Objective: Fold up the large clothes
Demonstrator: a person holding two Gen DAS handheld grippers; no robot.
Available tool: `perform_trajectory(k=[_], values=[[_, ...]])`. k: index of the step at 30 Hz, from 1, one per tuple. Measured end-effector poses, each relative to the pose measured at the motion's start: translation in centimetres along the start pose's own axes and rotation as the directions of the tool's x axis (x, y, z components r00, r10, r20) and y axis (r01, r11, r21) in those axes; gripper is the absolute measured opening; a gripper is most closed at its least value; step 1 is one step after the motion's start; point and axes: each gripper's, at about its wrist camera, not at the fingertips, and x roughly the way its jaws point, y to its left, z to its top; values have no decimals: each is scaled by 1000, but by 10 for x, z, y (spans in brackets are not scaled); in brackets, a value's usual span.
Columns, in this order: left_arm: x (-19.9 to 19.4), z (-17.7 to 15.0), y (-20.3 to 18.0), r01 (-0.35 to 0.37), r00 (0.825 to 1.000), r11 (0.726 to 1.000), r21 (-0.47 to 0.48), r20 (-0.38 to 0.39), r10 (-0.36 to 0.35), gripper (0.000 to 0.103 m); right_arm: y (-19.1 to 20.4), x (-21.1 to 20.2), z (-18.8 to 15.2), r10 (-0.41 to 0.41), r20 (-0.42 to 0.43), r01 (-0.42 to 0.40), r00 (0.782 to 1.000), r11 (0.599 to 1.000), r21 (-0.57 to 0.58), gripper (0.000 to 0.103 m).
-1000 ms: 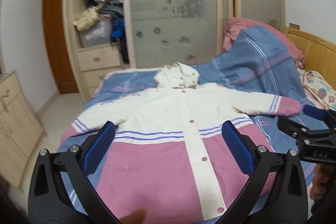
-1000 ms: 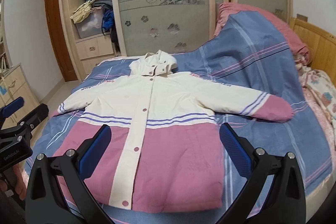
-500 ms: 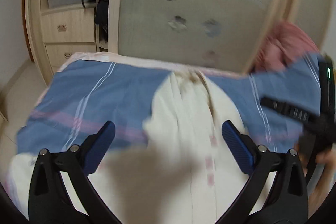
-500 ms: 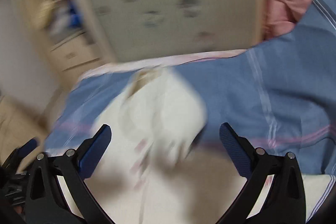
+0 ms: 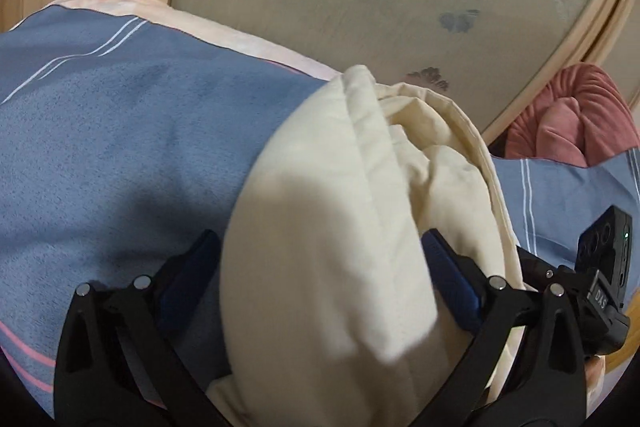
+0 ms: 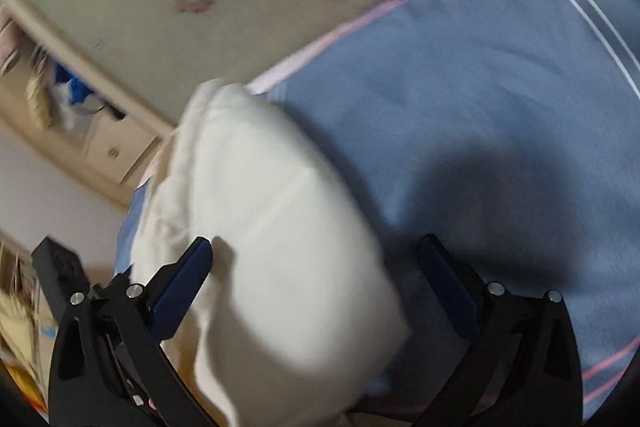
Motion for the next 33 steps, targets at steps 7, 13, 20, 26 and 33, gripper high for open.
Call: perform_trajectory(k=[7,13,20,26,33], values=[[0,-3,-16,90,996,994,60,-7,-90,56,-2,11,2,55,19,-54,998,998,-19,70],[-19,-3,-20,78,992,994,77,88,-84,14,17,8,6,8,66,-1,998,994,-107,31],[-86,-21,-48,54,947,988,144,305,-96,11,60,-35,0,-13,186,64,982,961,-268,23],[-178,-71,-85,49,907,962,268,391,-155,11,109,-141,-67,39,357,142,933,873,-467,22],[-260,-202,-91,54,944,969,241,303,-128,11,66,-222,-204,52,320,56,946,946,-320,22]])
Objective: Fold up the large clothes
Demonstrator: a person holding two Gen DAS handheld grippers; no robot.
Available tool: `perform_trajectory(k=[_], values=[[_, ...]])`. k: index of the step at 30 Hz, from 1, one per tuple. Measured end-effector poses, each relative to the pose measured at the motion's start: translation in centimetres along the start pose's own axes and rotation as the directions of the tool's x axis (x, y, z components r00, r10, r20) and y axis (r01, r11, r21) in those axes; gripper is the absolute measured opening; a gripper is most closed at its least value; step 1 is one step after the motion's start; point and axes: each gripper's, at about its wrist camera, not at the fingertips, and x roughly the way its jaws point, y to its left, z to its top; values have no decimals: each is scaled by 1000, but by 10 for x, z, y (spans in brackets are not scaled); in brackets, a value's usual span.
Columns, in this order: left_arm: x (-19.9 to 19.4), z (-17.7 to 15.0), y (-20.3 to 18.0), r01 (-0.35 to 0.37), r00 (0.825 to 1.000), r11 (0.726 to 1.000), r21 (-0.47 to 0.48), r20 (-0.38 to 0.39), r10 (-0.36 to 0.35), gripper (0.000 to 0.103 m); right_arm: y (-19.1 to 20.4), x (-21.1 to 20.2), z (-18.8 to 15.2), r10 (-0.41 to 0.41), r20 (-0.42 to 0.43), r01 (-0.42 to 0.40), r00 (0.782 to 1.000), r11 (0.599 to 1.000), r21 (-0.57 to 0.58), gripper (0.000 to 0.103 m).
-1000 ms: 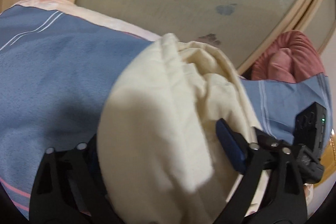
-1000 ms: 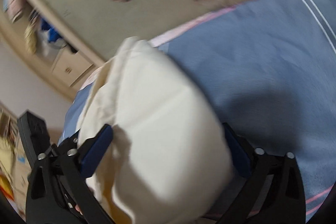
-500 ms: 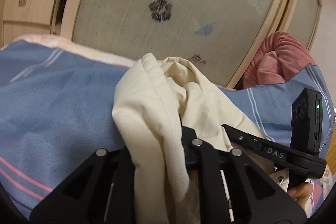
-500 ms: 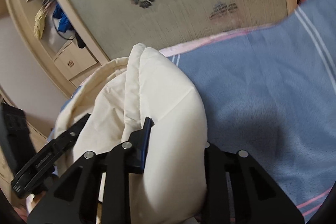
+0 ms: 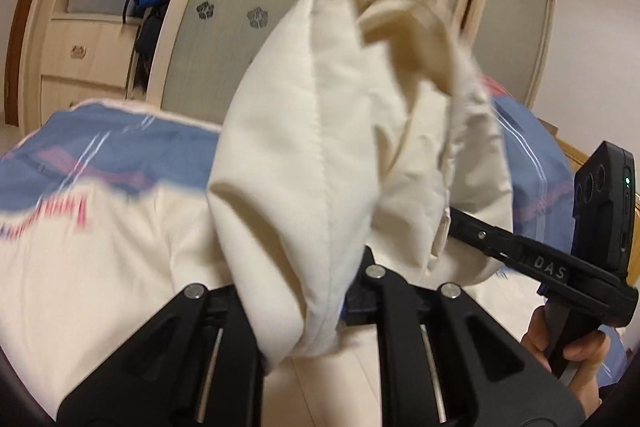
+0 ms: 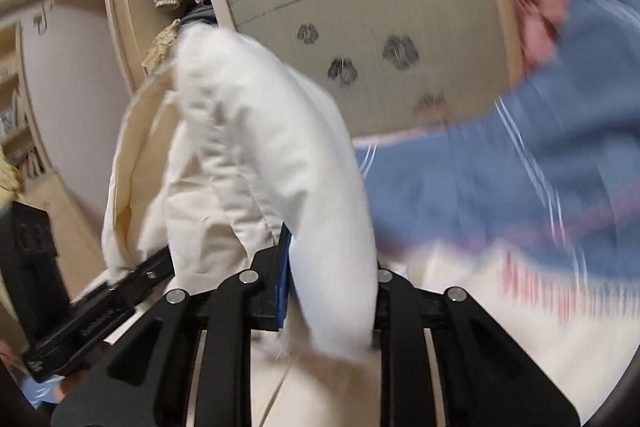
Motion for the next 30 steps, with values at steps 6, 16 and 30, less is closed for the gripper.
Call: perform_trajectory(k=[6,16,30], values=[[-85,-77,-3,2,996,999,-47,-93,-6,14,2,-72,-99,77,-25,-75,997,994,74,26],[-111,-75,-29,-74,988,989,131,-127,91,70,0,-84,-99,63,-117,-64,991,998,-3,55],[-188,-90,-128,-125,988,670,732,156,14,101,76,-167,-128,84,93,-13,992,807,-591,102]])
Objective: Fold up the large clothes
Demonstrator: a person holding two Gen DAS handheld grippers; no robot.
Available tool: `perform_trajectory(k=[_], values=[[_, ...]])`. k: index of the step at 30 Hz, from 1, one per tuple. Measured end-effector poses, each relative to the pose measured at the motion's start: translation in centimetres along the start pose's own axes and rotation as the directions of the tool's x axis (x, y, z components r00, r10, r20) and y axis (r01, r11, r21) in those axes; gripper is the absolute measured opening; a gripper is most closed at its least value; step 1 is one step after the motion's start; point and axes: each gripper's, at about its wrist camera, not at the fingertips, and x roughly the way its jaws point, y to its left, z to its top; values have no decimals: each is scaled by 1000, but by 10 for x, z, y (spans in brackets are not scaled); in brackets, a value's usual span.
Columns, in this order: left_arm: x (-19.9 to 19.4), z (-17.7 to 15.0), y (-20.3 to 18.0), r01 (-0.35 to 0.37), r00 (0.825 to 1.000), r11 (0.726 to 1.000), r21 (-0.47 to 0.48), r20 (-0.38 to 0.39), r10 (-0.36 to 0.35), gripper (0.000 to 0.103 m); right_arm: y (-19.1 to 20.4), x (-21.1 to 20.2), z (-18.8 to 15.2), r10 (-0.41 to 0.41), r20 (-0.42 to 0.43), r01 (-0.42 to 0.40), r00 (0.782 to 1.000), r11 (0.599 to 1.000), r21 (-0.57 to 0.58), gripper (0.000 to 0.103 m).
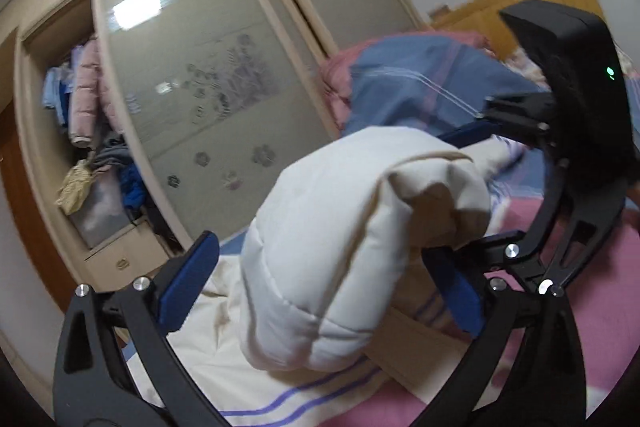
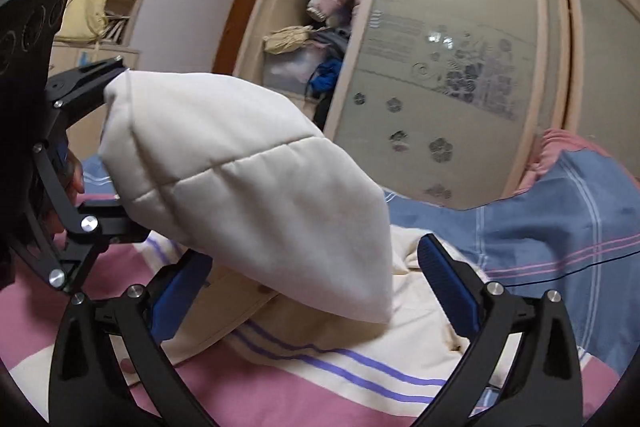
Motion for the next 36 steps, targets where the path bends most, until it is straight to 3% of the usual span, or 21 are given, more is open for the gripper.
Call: perform_trajectory(k=[2,5,7,9,11,12,14,16,18,20,22,24,26,28,30,31,33,36], values=[[14,-18,5,129,988,991,-18,-85,-130,101,2,12,-12,112,-80,-112,990,994,7,102],[39,-43,11,226,944,973,-55,-235,-232,101,1,36,-34,225,-298,-217,928,974,61,102],[29,-51,9,287,914,956,-57,-283,-292,101,-2,29,-37,254,-305,-246,918,967,65,102],[5,-51,23,332,909,941,-73,-242,-339,101,-12,5,-35,345,-250,-330,905,939,101,102],[-26,-39,37,323,927,939,-117,-164,-339,101,-27,-24,-33,400,-154,-384,903,915,126,102],[-39,-37,54,302,943,938,-167,-90,-320,101,-36,-41,-29,399,-75,-386,914,912,142,102],[-57,-35,78,304,951,914,-268,36,-306,101,-57,-63,-22,376,76,-384,923,897,221,102],[-69,-29,96,323,946,878,-353,153,-287,101,-74,-71,-18,341,168,-379,925,869,319,102],[-77,-28,111,283,953,854,-437,232,-197,101,-92,-59,-15,246,184,-303,952,846,438,102],[-61,-27,121,132,986,827,-547,161,-50,101,-99,-38,-14,128,112,-167,985,842,513,102],[-32,-33,121,33,998,794,-607,60,4,101,-100,-22,-12,64,50,-81,997,845,529,102],[4,-43,112,-52,998,790,-611,-54,25,101,-98,-1,-14,29,-27,-12,999,861,508,102],[48,-62,98,-197,965,808,-556,-258,58,101,-90,16,-22,-29,-128,85,991,886,457,102],[82,-90,88,-230,920,813,-535,-391,3,101,-88,43,-46,-33,-233,131,972,898,420,102],[112,-117,83,-237,860,796,-557,-501,-94,101,-95,69,-64,57,-299,98,953,872,480,102],[116,-123,86,-232,856,780,-581,-503,-121,101,-99,79,-74,93,-323,91,942,854,512,102],[112,-132,89,-222,868,753,-620,-477,-138,101,-104,84,-86,136,-352,90,926,827,555,102],[127,-140,89,-237,841,748,-620,-516,-161,101,-108,94,-96,184,-355,68,917,803,592,102]])
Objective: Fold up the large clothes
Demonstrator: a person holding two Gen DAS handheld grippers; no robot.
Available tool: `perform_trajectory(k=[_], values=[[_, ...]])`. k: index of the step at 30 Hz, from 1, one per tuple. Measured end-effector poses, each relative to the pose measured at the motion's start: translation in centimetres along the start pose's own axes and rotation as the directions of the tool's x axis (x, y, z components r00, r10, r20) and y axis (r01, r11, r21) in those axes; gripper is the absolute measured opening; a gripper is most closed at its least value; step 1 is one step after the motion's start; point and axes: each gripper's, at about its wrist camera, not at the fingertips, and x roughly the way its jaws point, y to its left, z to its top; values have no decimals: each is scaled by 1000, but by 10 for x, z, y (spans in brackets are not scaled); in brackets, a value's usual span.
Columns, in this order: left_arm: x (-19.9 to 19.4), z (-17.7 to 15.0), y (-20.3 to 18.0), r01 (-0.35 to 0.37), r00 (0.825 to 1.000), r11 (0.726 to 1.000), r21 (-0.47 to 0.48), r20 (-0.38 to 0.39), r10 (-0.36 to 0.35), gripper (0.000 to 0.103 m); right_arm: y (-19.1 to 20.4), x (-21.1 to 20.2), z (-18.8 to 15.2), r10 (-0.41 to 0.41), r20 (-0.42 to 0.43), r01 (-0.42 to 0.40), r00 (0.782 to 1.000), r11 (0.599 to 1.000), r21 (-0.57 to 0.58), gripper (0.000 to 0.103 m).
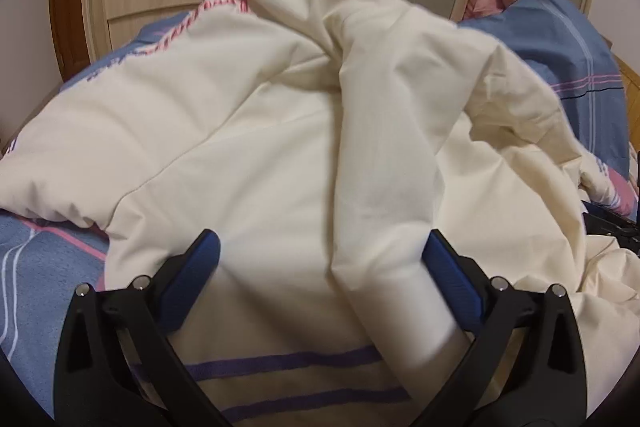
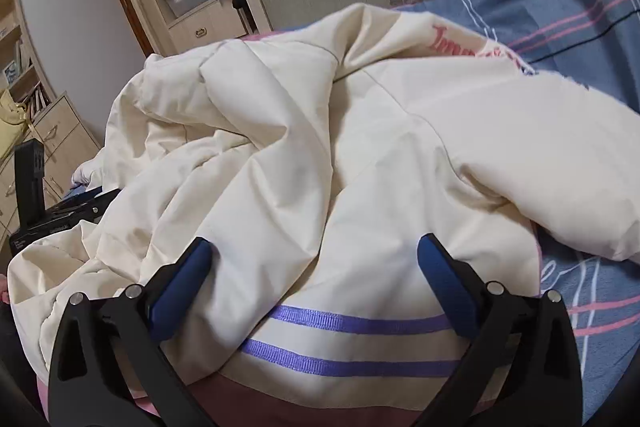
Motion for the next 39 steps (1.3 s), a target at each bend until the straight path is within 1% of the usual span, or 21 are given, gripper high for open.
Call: perform_trajectory(k=[4,7,10,16,17,18,19,20,21,22,23,24,25,26,27,28,31,33,35,37,39], values=[[14,8,-3,-32,997,999,15,-64,33,101,-11,10,9,43,-82,-38,996,997,67,102],[26,15,-13,-89,987,994,63,-131,97,101,9,16,17,-60,-171,54,983,998,-40,102],[37,32,-12,-62,973,995,77,-219,77,101,24,25,30,-93,-223,58,970,986,-157,102],[47,58,-16,19,949,982,185,-312,40,101,18,32,47,32,-207,-71,978,981,-182,102],[40,57,-14,19,967,986,168,-255,25,101,15,24,42,56,-157,-84,986,980,-180,102],[30,52,-13,15,986,986,165,-167,13,101,15,12,41,23,-122,-47,992,978,-203,102],[25,53,-18,-2,990,977,214,-136,31,101,21,5,48,-45,-112,16,993,969,-246,102],[22,60,-29,-70,985,947,313,-127,114,101,30,-6,59,-98,-70,73,993,951,-299,102],[9,70,-46,-262,959,877,403,7,283,101,42,-25,70,-132,65,146,989,933,-330,102],[-5,74,-60,-387,922,824,415,146,359,101,53,-45,75,-153,247,228,957,922,-314,102],[-21,78,-72,-403,913,825,395,238,332,101,60,-58,75,-159,361,270,919,920,-283,102],[-28,82,-74,-336,936,865,372,236,262,101,68,-67,74,-150,456,284,877,928,-241,102],[-33,86,-75,-223,964,917,332,217,156,101,73,-66,73,-127,453,258,883,936,-240,102],[-32,89,-74,-85,980,958,273,194,31,101,77,-58,73,-107,402,228,909,936,-267,102],[-24,90,-75,-15,984,973,229,175,-26,101,84,-41,71,-100,300,201,949,923,-329,102],[-12,89,-78,14,991,980,200,129,-40,101,91,-18,67,-132,209,208,969,894,-397,102],[37,80,-71,-15,999,993,121,38,10,101,95,44,52,-282,96,292,954,820,-492,102],[65,70,-58,-17,999,996,93,-38,21,101,82,61,55,-277,43,267,960,860,-435,102],[62,71,-55,-1,1000,998,66,-19,2,101,73,55,62,-282,48,279,958,882,-380,102],[51,75,-53,-10,1000,1000,16,16,10,101,75,40,70,-358,132,382,924,859,-342,102],[61,95,-53,-38,999,999,-38,-33,36,101,77,41,88,-437,136,457,889,833,-311,102]])
